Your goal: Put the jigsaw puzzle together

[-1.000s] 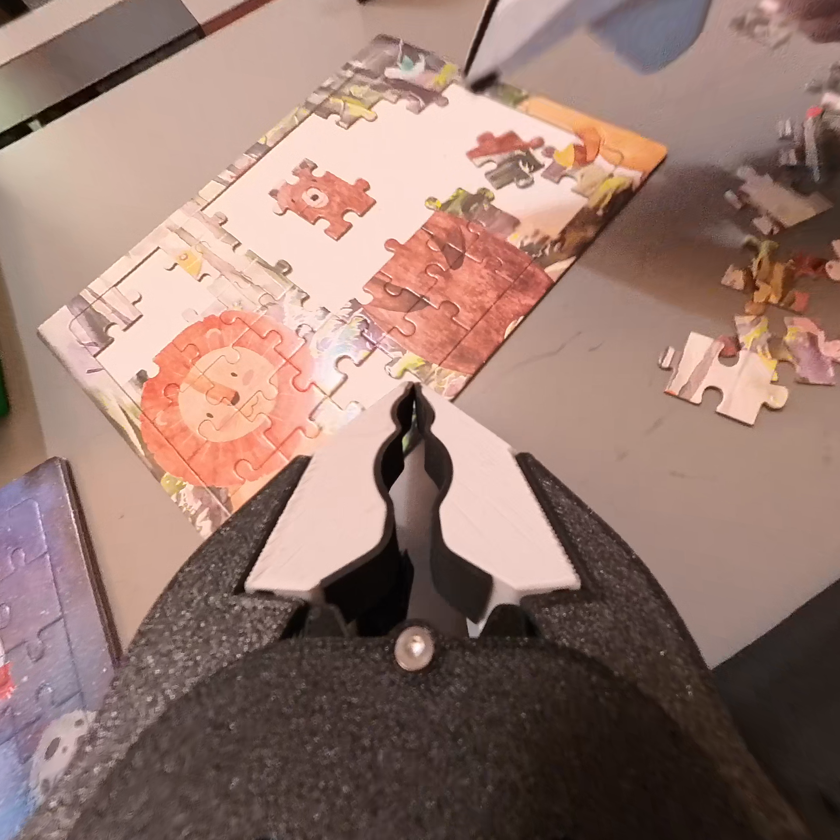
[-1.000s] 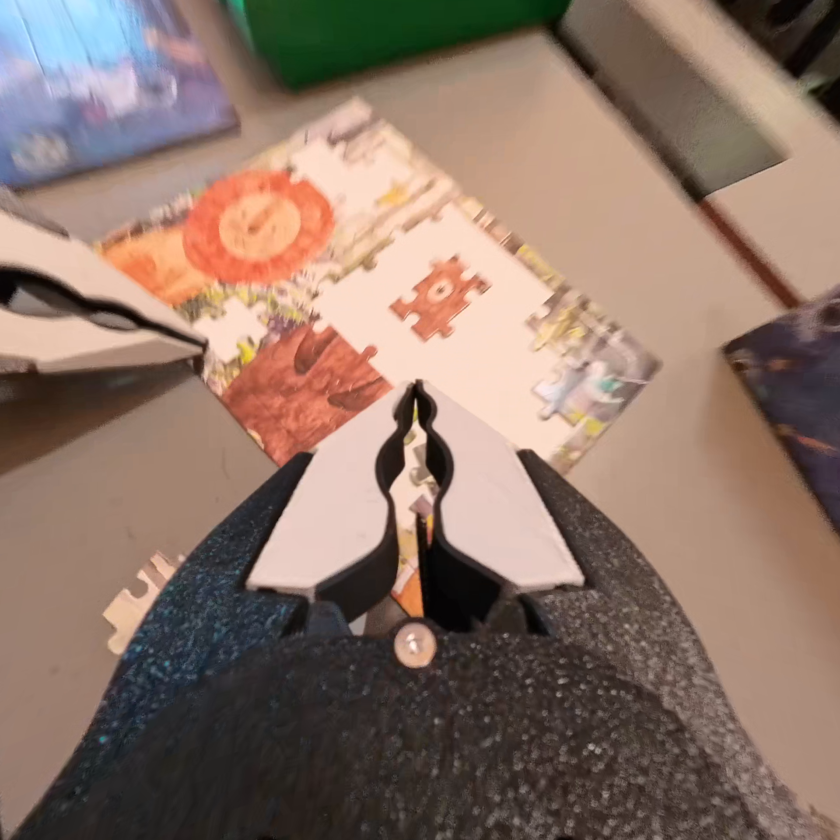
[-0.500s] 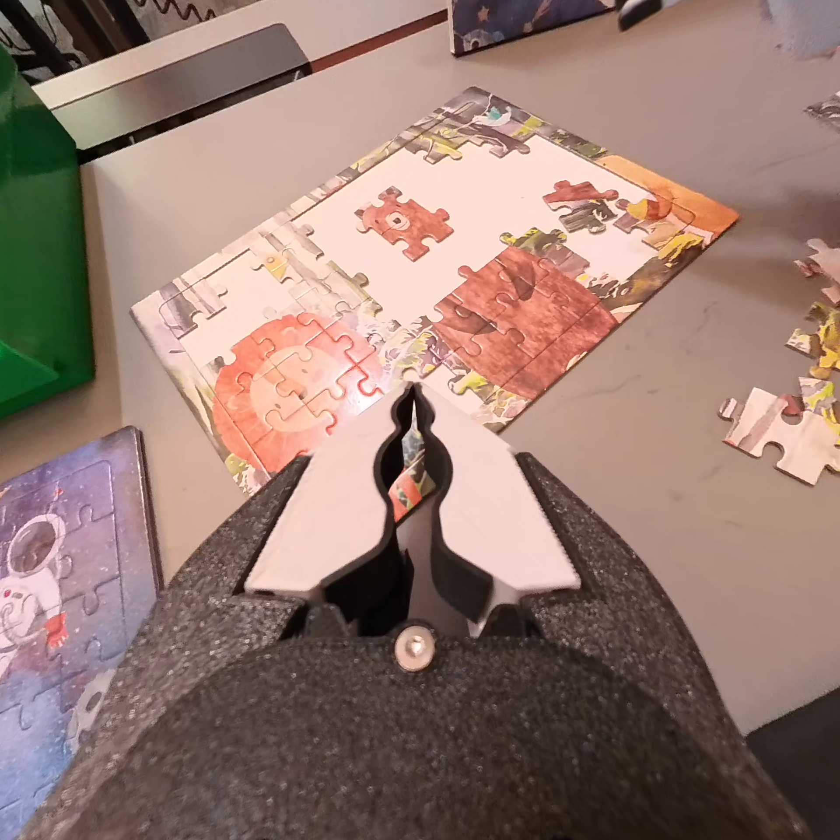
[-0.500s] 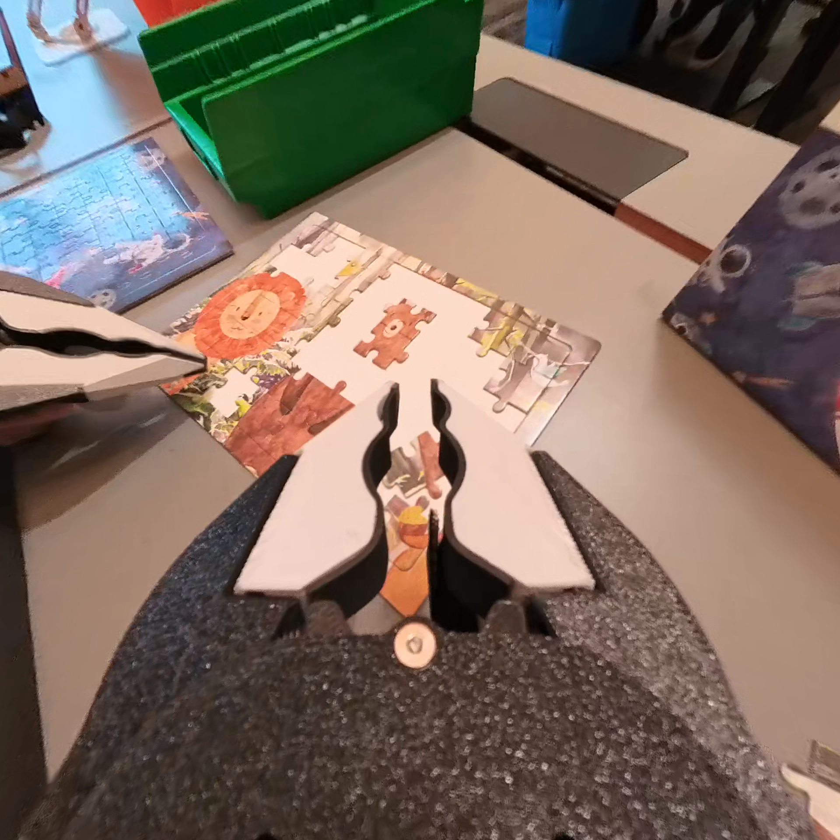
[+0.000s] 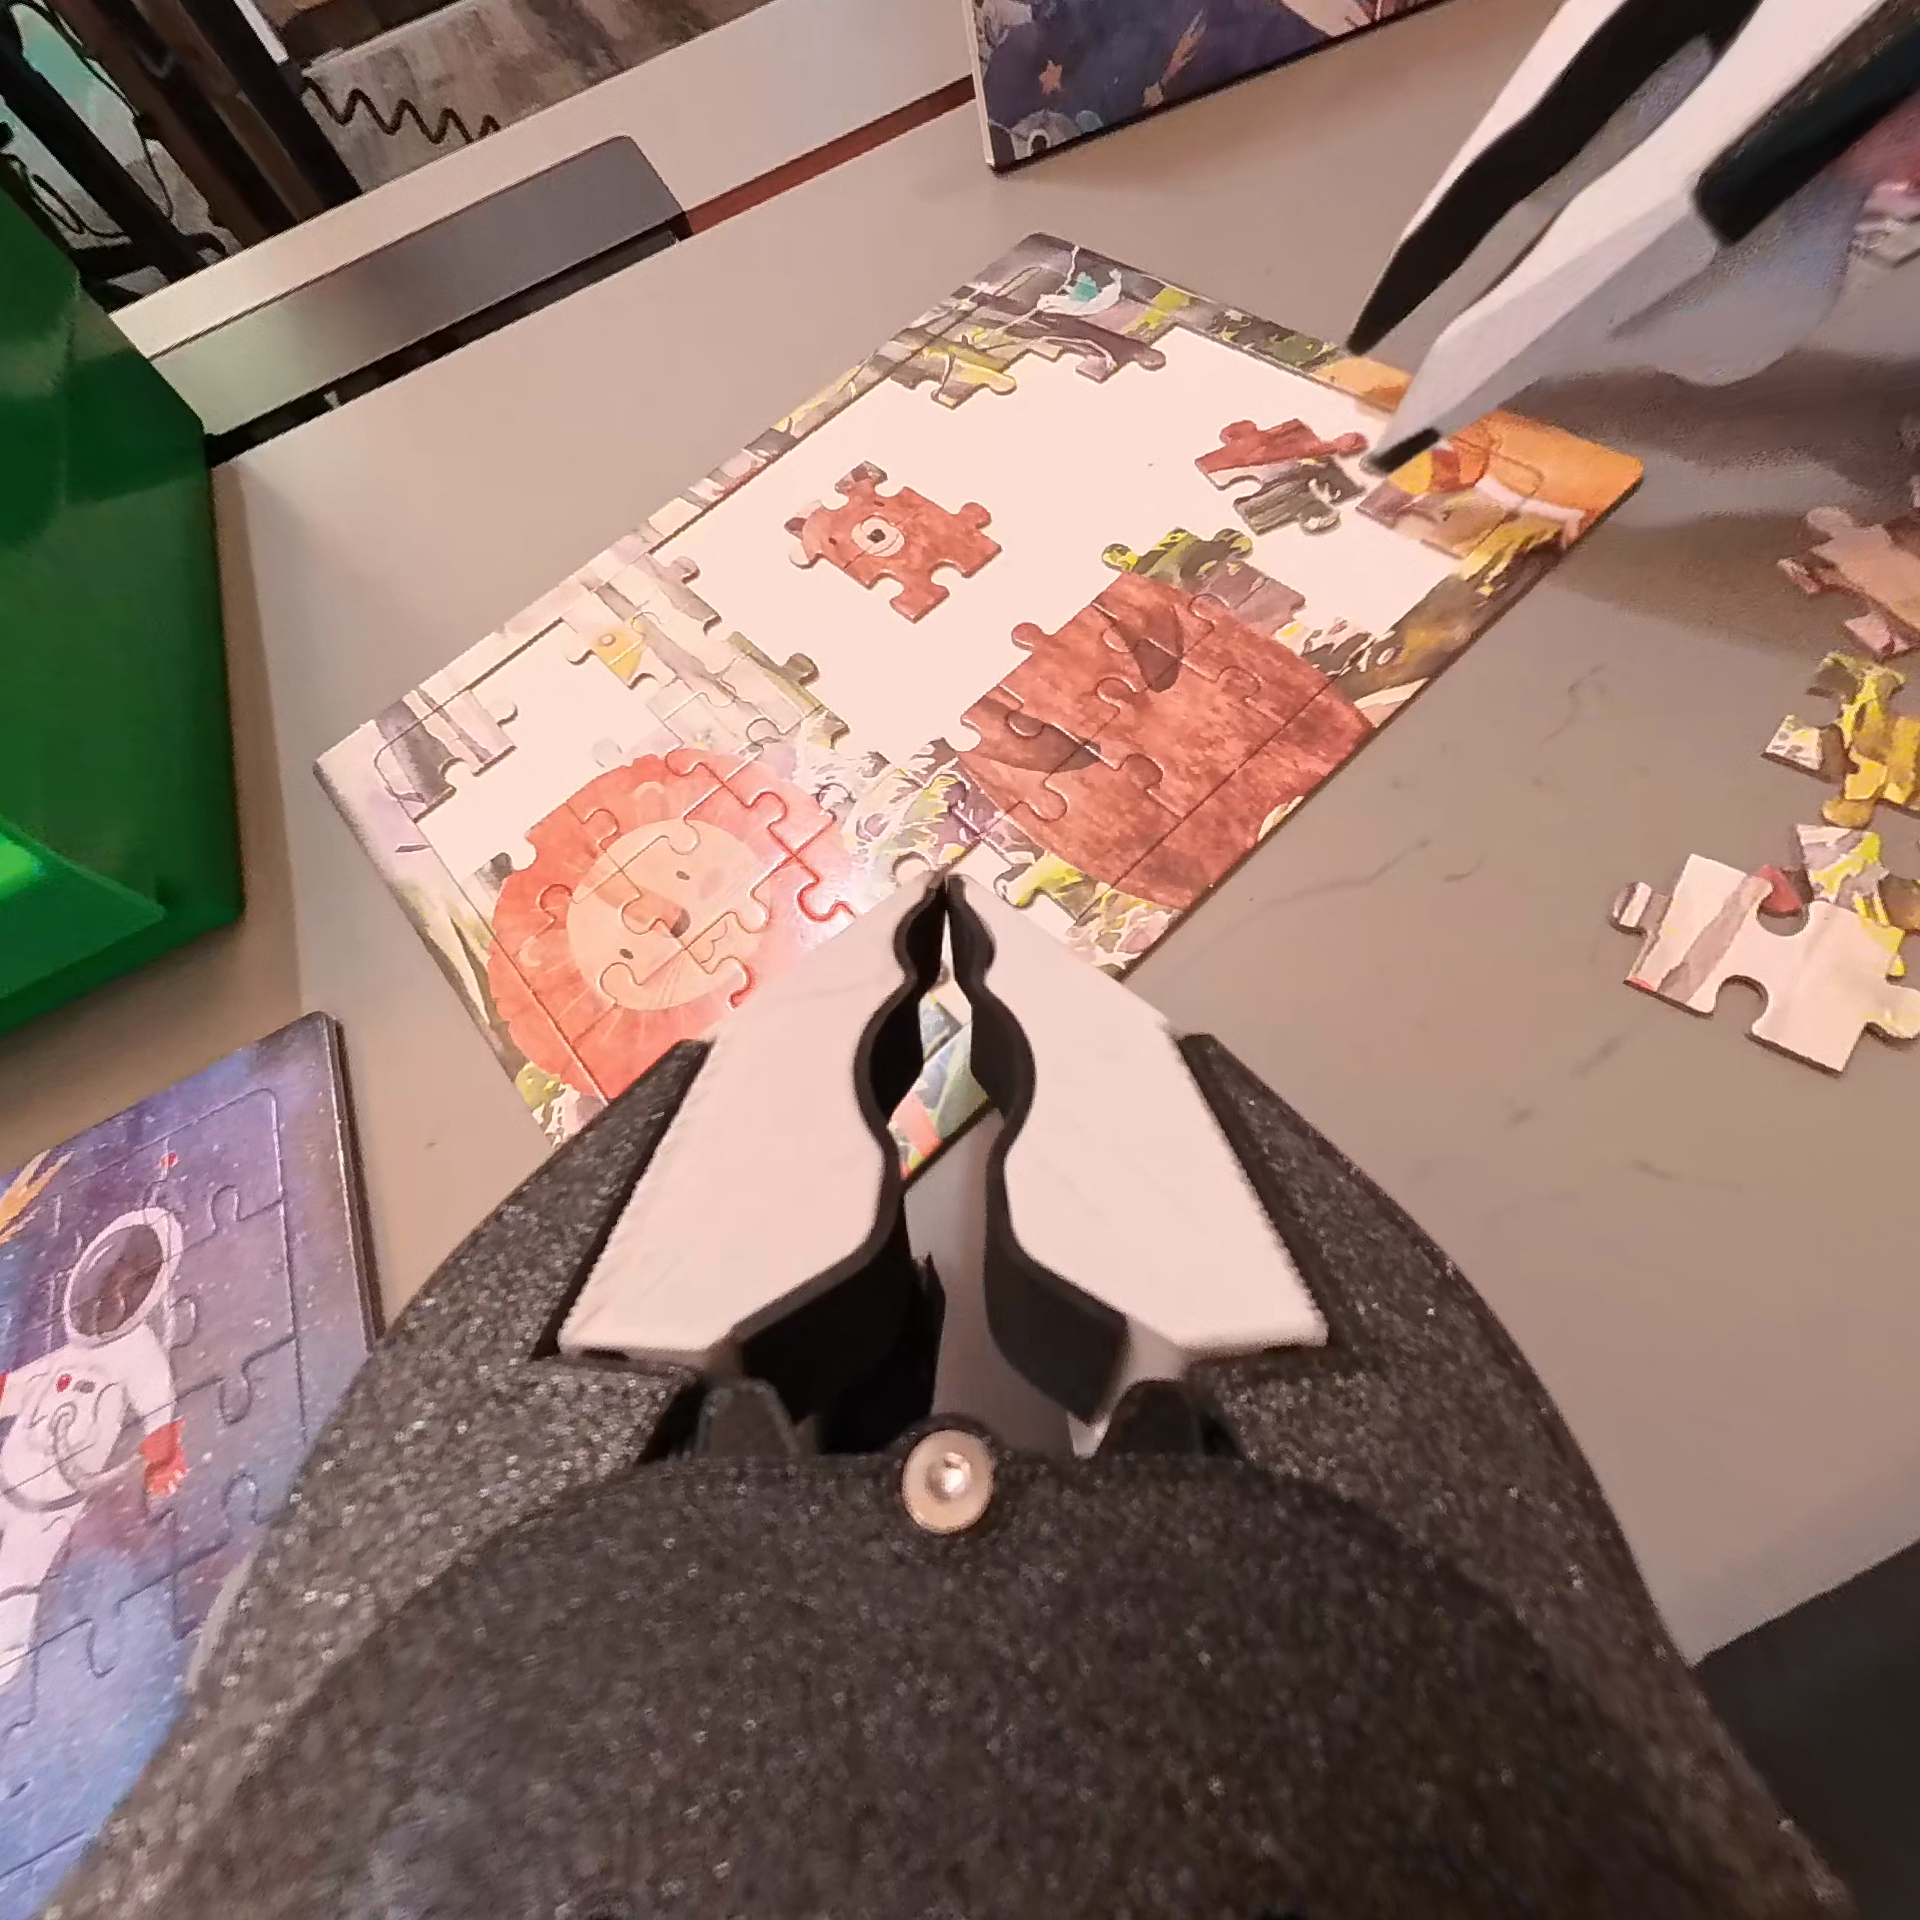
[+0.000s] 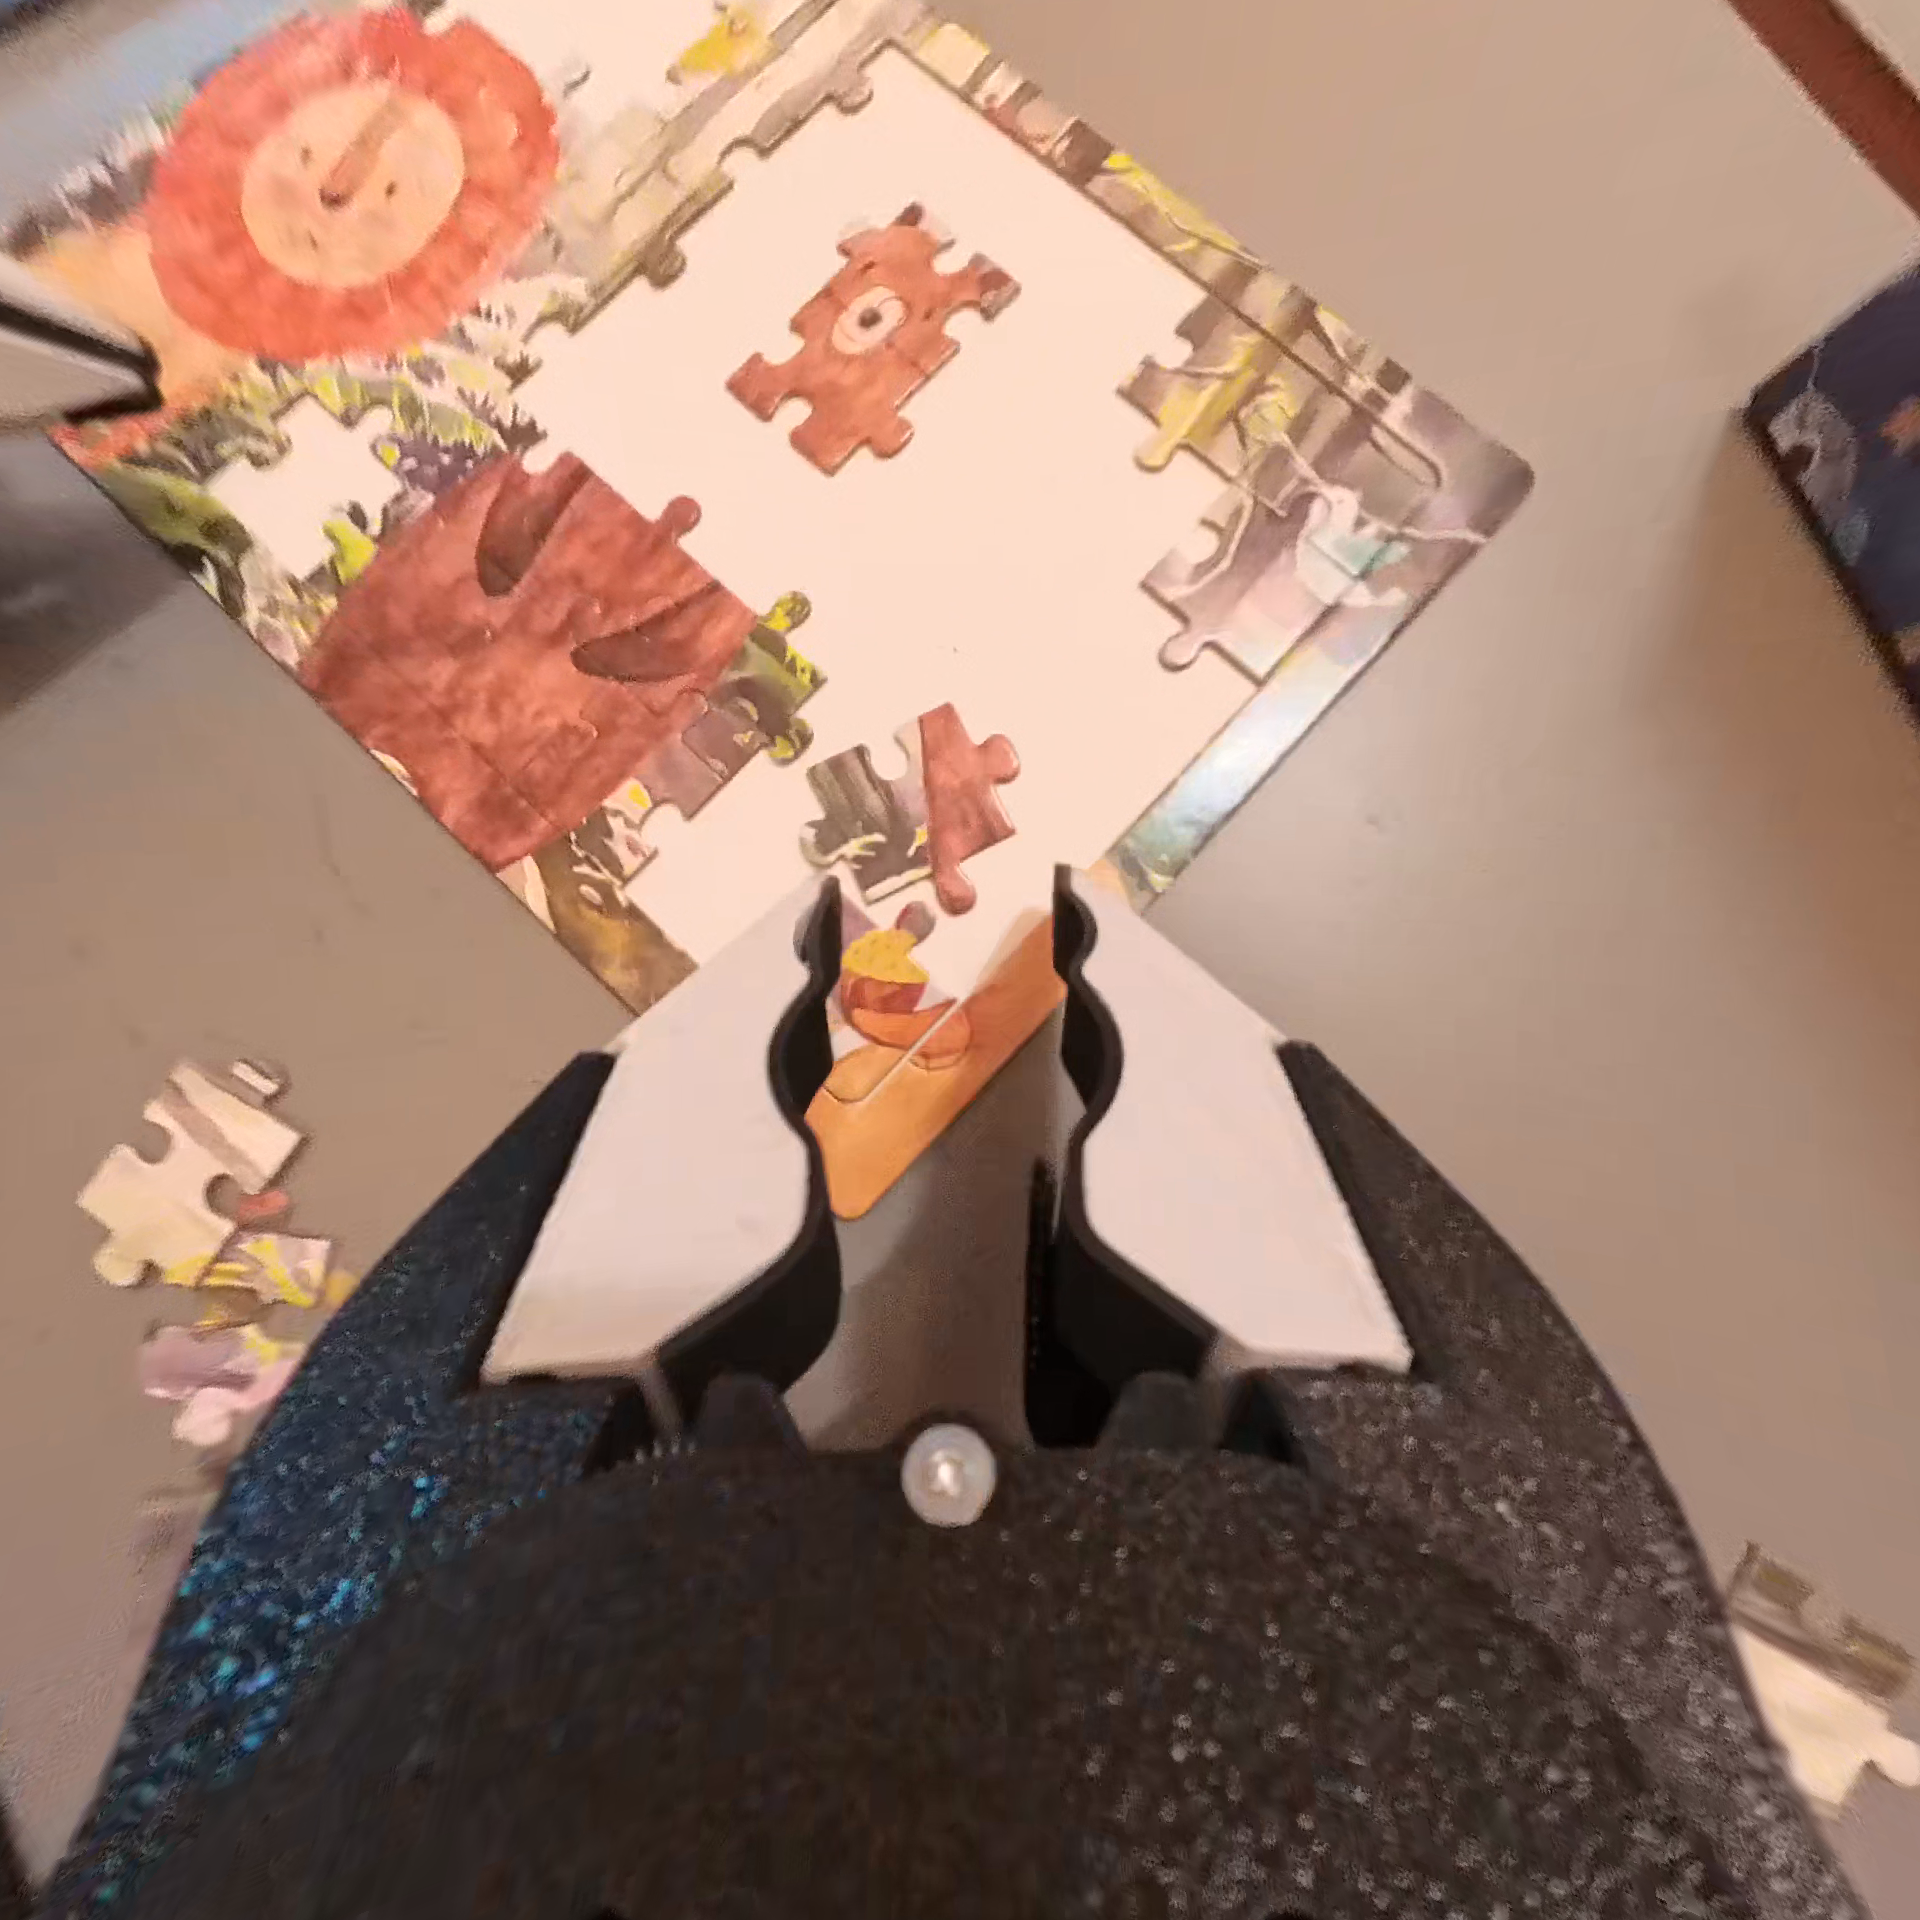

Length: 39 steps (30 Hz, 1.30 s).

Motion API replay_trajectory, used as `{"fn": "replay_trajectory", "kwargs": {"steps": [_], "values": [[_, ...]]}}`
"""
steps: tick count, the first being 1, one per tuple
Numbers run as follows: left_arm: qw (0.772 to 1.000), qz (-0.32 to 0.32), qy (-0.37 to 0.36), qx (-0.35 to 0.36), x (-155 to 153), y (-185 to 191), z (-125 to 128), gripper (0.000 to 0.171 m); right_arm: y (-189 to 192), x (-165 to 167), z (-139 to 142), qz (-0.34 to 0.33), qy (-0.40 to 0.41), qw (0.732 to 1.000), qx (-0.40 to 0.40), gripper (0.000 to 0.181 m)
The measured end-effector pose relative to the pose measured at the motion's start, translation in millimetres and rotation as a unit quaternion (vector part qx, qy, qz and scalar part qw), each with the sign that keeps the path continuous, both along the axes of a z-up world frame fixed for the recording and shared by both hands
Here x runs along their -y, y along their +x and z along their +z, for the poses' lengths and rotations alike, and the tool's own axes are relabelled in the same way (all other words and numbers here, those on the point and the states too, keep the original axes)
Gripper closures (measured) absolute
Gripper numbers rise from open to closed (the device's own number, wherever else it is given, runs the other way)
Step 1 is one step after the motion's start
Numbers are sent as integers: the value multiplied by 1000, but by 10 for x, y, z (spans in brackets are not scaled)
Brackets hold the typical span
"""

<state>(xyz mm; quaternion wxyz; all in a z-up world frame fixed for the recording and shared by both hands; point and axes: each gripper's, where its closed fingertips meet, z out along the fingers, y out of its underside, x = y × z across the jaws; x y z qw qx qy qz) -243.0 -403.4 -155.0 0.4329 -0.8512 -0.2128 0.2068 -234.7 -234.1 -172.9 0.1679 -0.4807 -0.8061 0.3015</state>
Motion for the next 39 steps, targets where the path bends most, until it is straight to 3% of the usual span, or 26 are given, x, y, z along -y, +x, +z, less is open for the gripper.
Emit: {"fn": "replay_trajectory", "kwargs": {"steps": [7,15,18,23,27,39], "values": [[1000,-10,-2,-8,-20,35,10,171,-37,101,-92,31,48,998,-9,136],[1000,-16,2,-7,-25,53,18,171,-96,110,-106,-2,-15,1000,9,139],[1000,23,2,-5,73,-52,20,171,-98,111,-106,-6,-25,1000,7,139],[998,47,34,11,145,-123,78,171,-88,106,-116,-2,-3,1000,5,141],[998,41,37,12,132,-111,83,171,-55,118,-111,11,6,1000,10,149],[997,24,54,52,83,-91,48,171,53,182,-76,53,31,998,12,150]]}}
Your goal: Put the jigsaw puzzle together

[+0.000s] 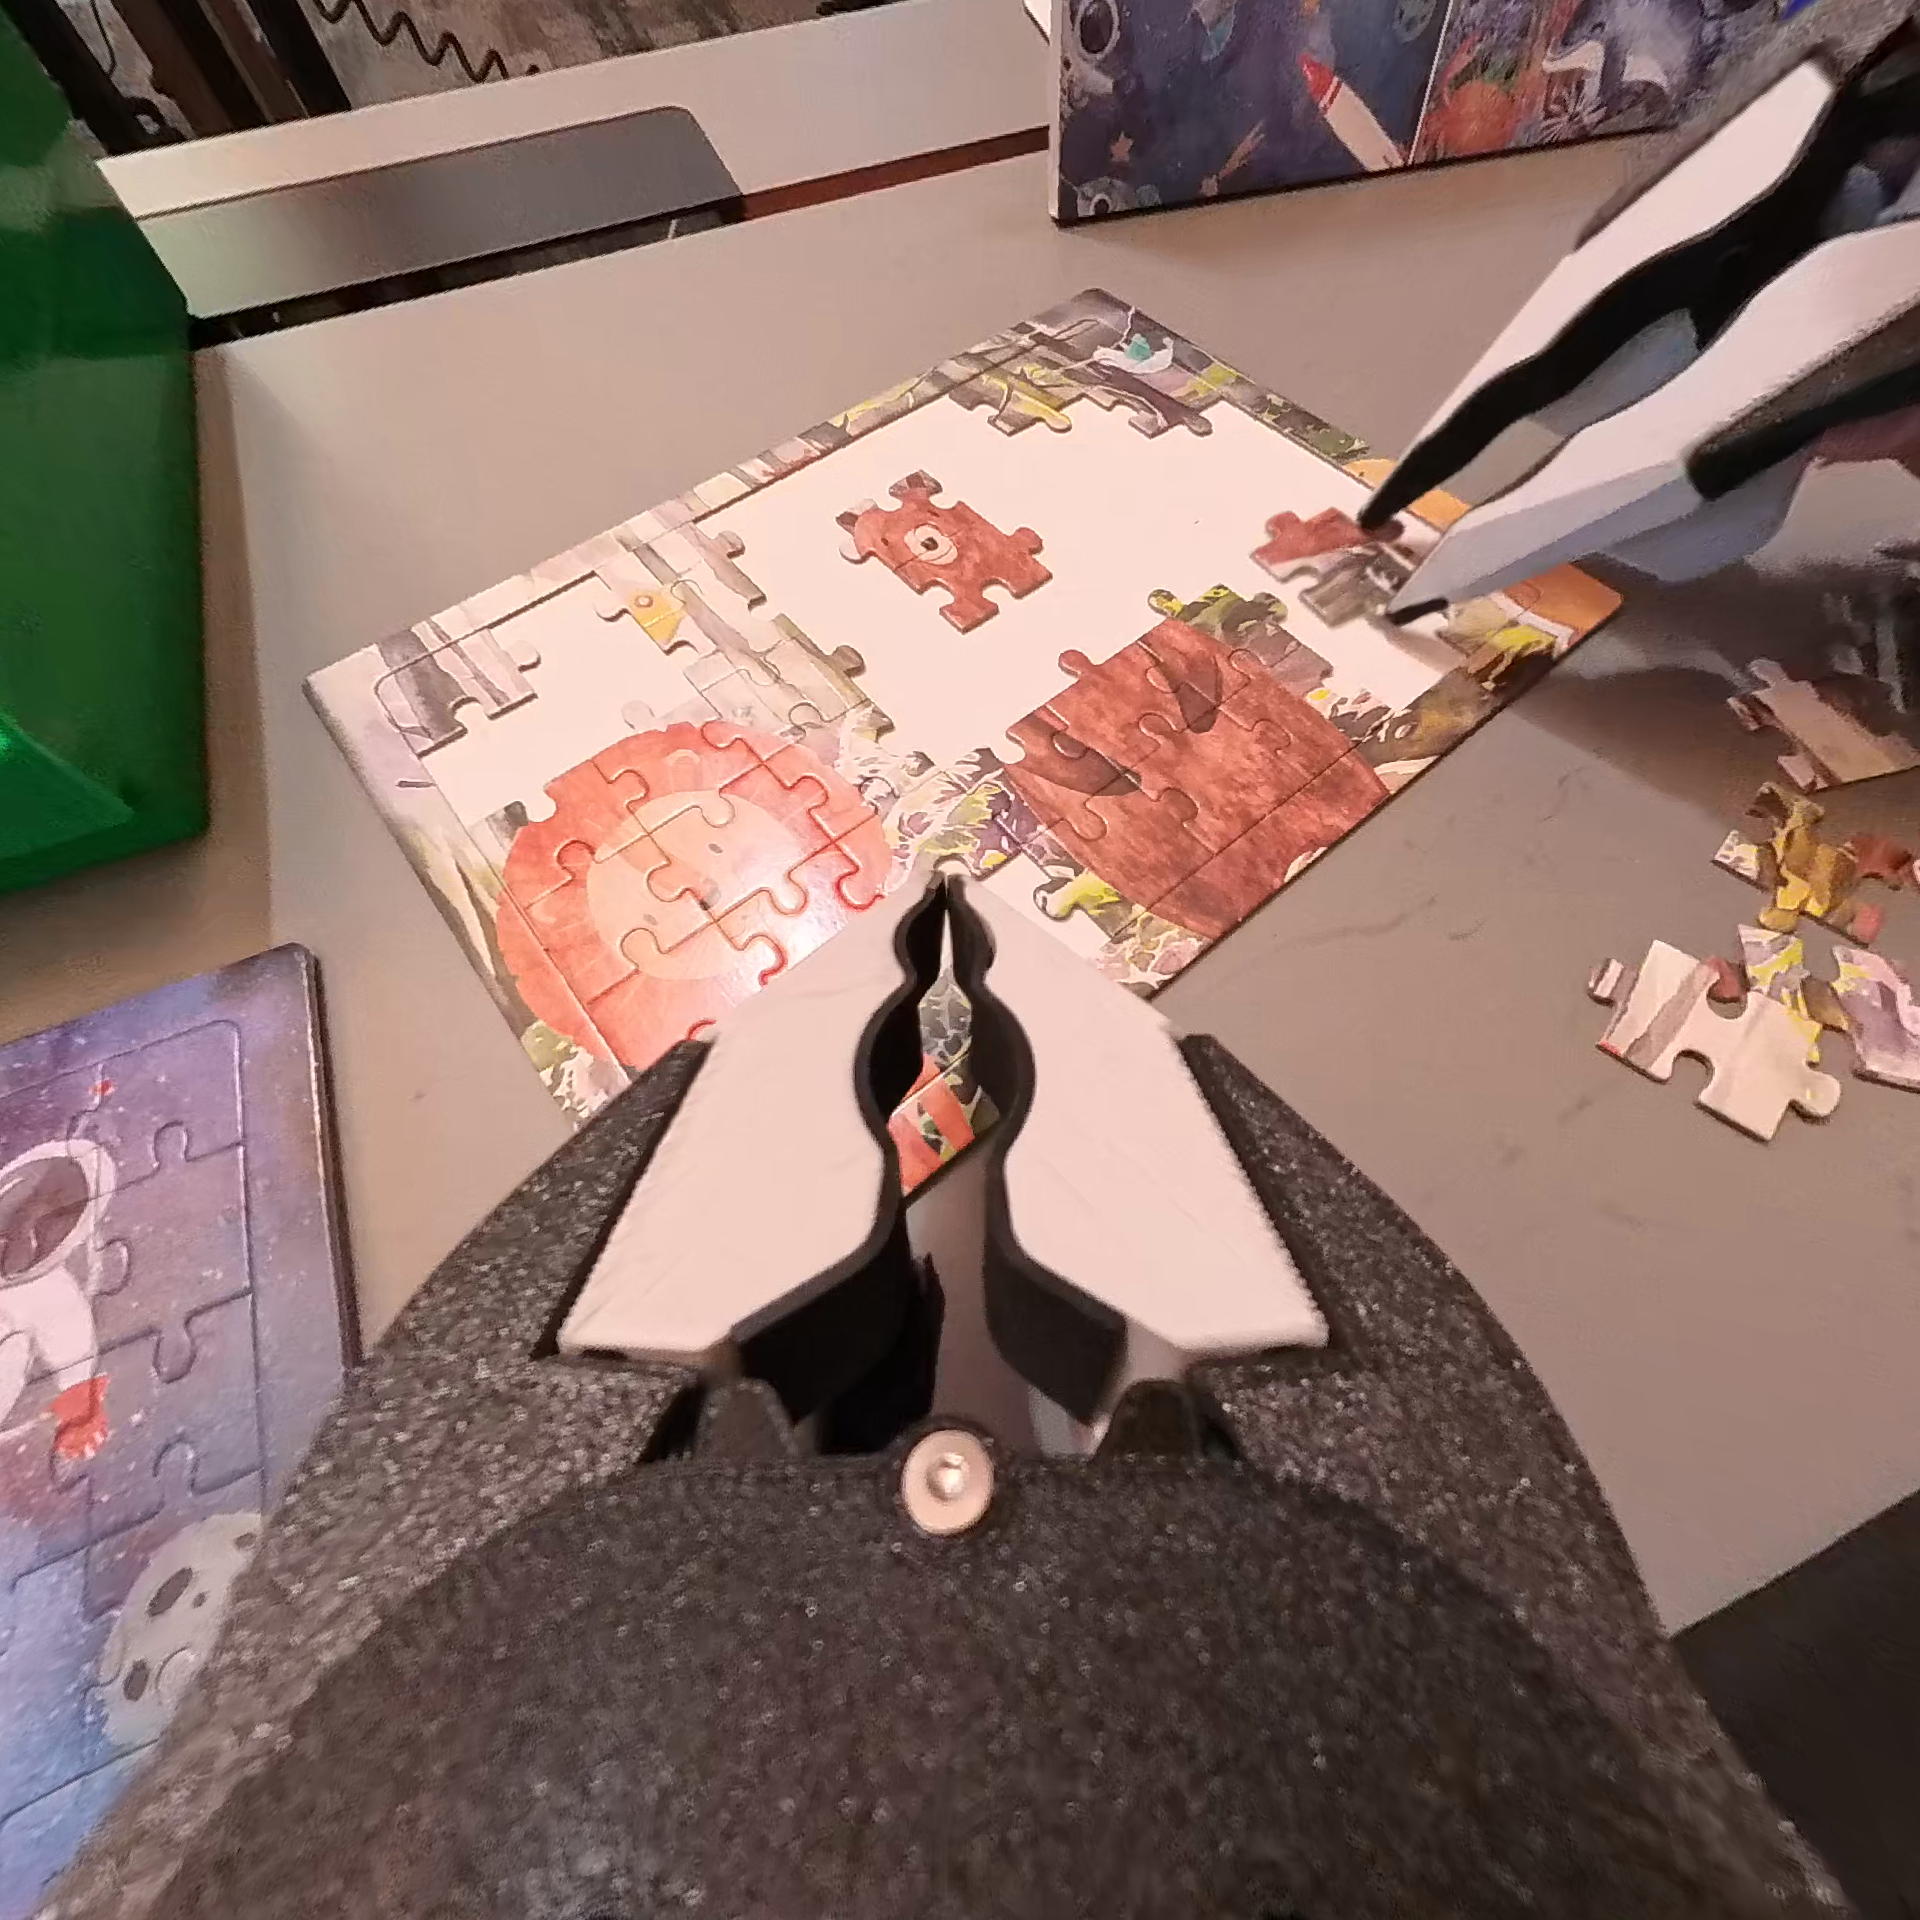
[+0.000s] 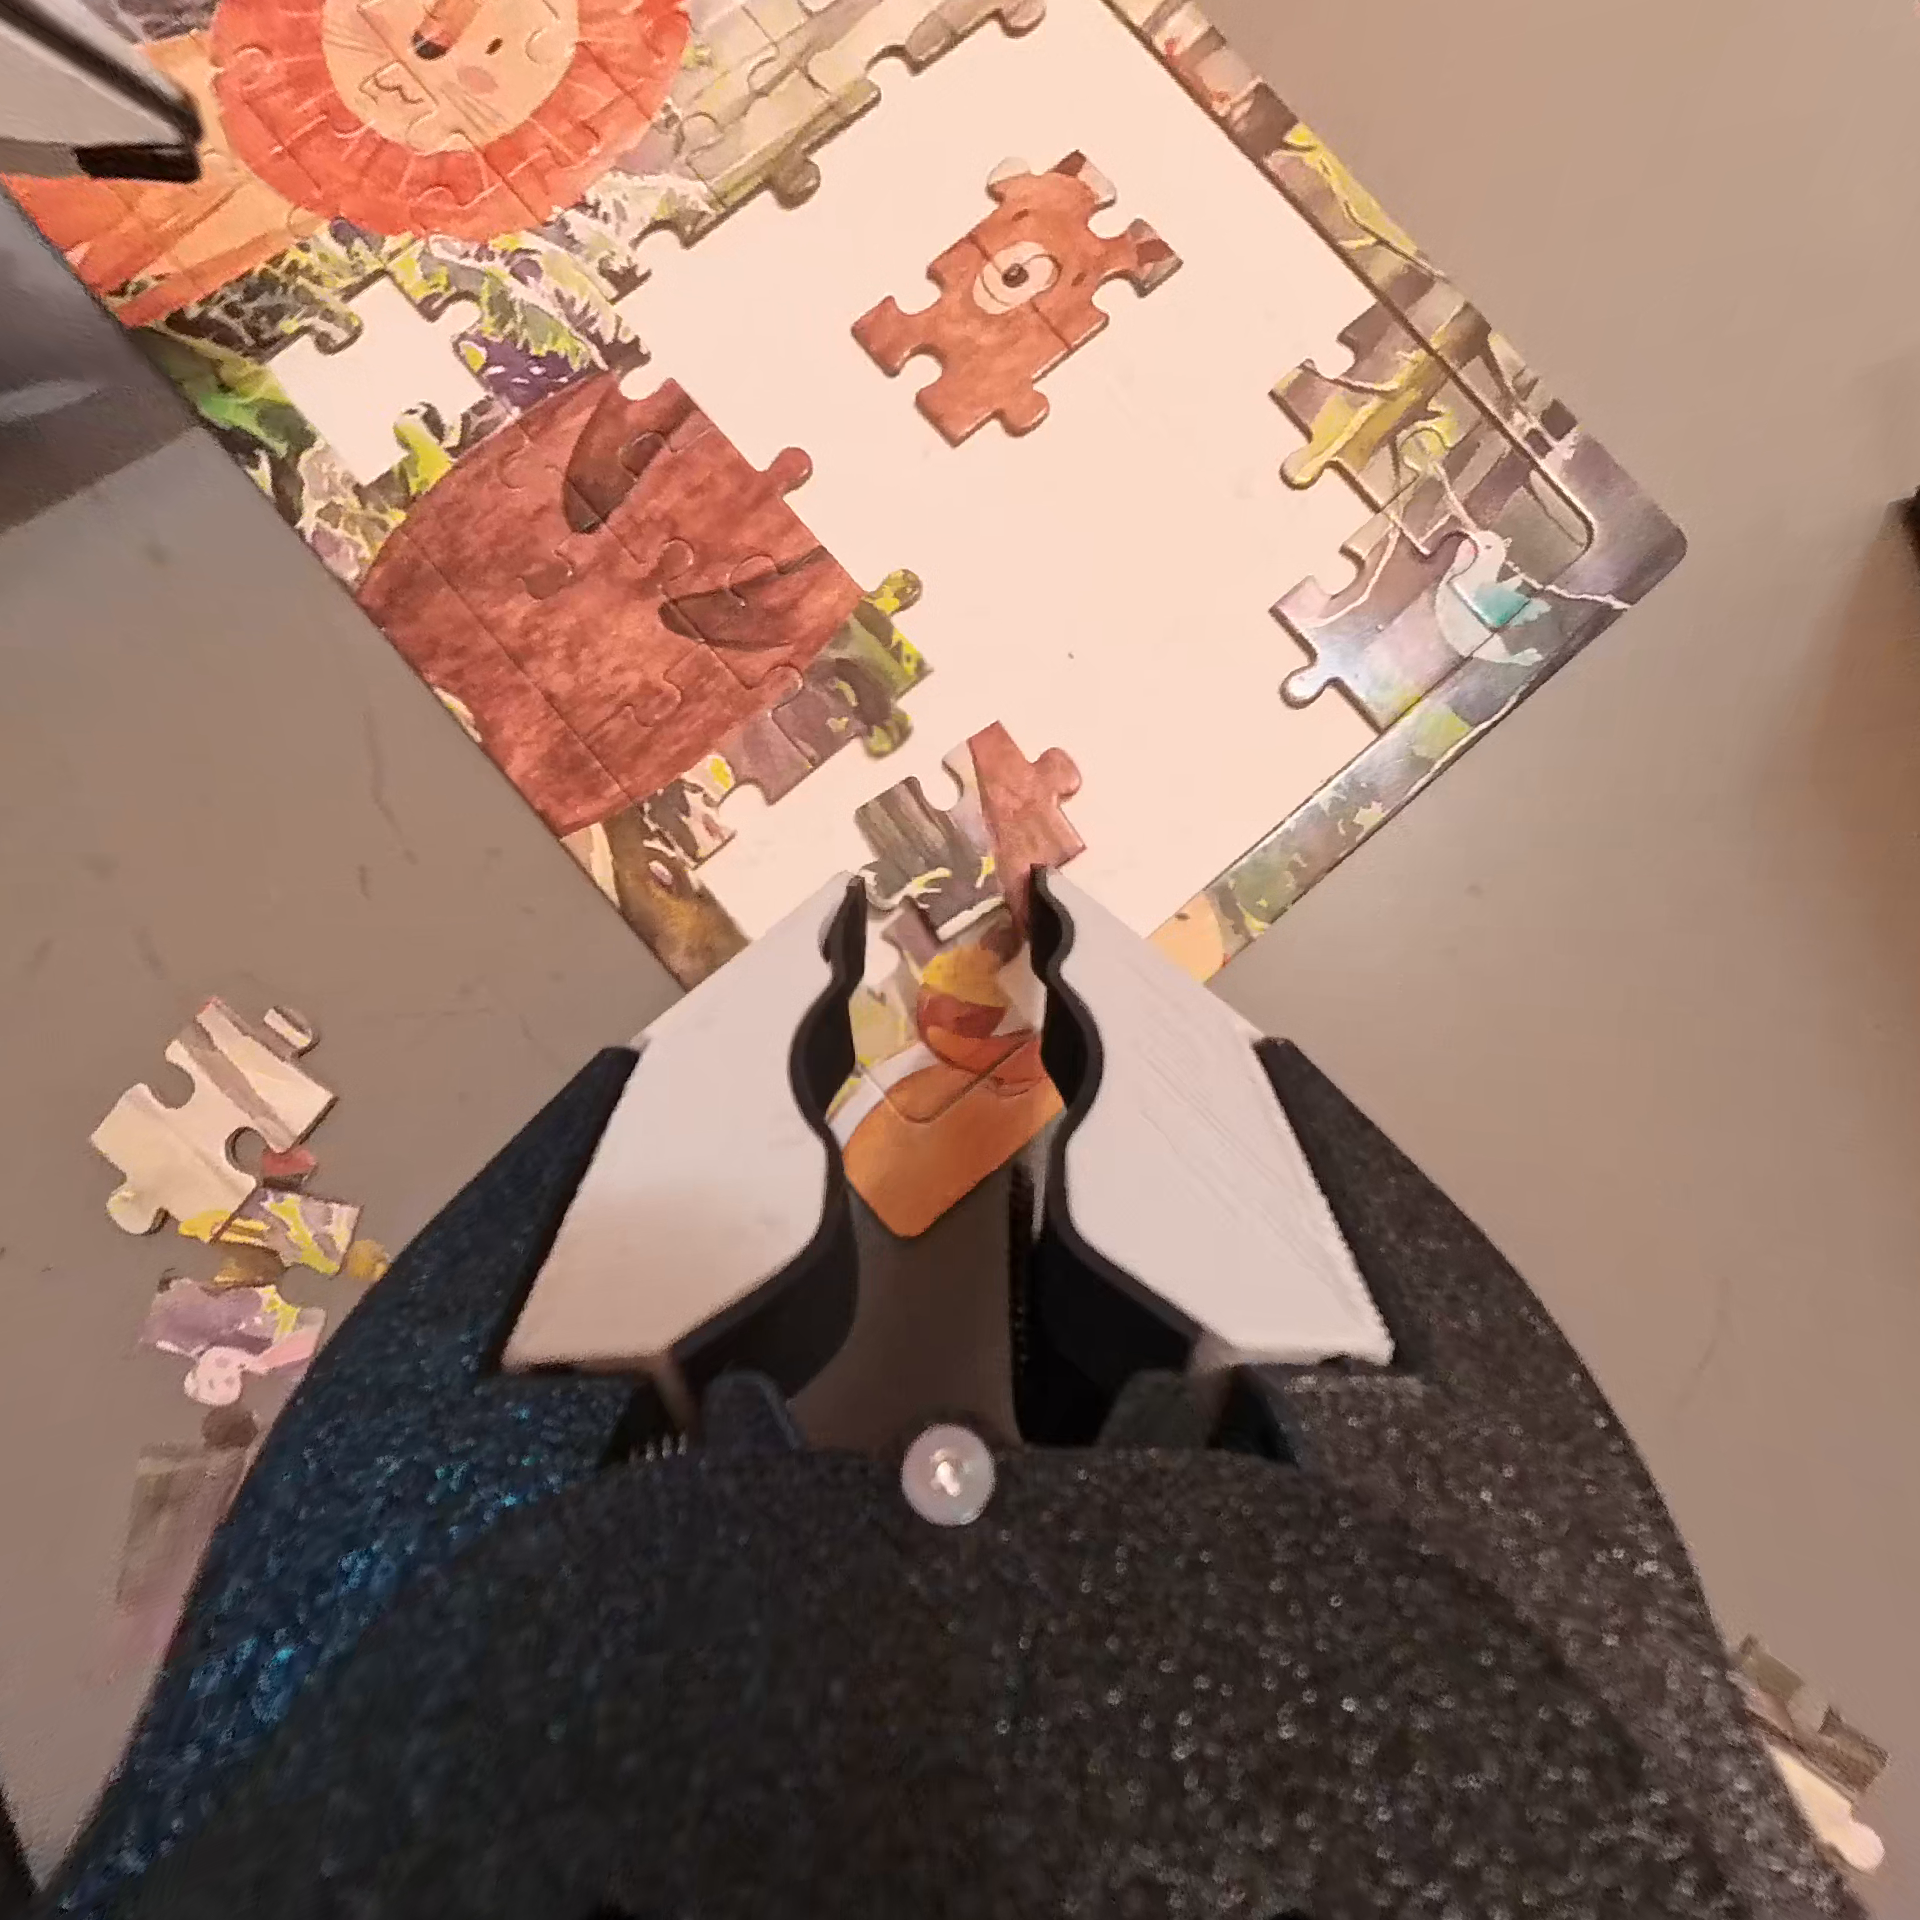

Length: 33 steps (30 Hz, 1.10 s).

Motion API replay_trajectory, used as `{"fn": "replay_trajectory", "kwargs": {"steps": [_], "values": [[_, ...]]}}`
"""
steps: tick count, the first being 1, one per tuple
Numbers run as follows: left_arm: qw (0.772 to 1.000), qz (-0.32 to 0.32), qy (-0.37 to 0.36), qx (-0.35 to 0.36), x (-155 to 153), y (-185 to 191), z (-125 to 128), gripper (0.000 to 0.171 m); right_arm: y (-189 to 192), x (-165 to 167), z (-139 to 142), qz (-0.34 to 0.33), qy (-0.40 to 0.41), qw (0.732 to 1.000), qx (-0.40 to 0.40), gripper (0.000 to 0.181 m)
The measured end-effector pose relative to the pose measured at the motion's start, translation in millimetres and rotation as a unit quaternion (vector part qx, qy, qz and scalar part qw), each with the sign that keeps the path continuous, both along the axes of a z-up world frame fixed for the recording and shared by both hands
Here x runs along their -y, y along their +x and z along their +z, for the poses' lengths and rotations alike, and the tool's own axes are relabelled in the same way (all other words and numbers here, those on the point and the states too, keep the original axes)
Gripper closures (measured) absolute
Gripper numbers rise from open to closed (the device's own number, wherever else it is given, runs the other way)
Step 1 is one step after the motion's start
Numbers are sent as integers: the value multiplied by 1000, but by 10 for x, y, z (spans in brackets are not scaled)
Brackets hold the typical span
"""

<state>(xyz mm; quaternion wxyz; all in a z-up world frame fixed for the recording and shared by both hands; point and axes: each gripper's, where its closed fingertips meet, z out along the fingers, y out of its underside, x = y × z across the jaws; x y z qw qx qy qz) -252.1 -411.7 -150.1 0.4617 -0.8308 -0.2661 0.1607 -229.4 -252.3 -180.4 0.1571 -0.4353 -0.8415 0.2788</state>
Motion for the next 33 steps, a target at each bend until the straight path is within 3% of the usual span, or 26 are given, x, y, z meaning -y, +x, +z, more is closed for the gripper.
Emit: {"fn": "replay_trajectory", "kwargs": {"steps": [6,7,8,15,17,18,20,25,33], "values": [[999,2,28,22,8,-17,34,171,89,93,58,20,-1,1000,-1,151],[999,2,31,23,8,-18,37,171,85,57,48,17,12,1000,-2,180],[999,2,33,24,9,-20,41,171,66,11,40,11,27,1000,-9,181],[999,1,31,26,7,-19,34,171,-16,1,154,3,-16,1000,-20,169],[999,3,30,25,9,-24,33,171,-145,-168,123,-30,-23,999,6,138],[999,3,29,25,9,-23,30,171,-190,-232,91,-33,-27,999,16,138],[999,3,29,21,10,-22,36,171,-165,-275,18,-21,-41,998,36,161],[999,7,19,30,24,-21,-11,171,-110,-282,48,-20,-33,999,13,160],[995,-44,-80,42,-72,151,-298,171,-73,-150,-30,-4,-29,999,27,160]]}}
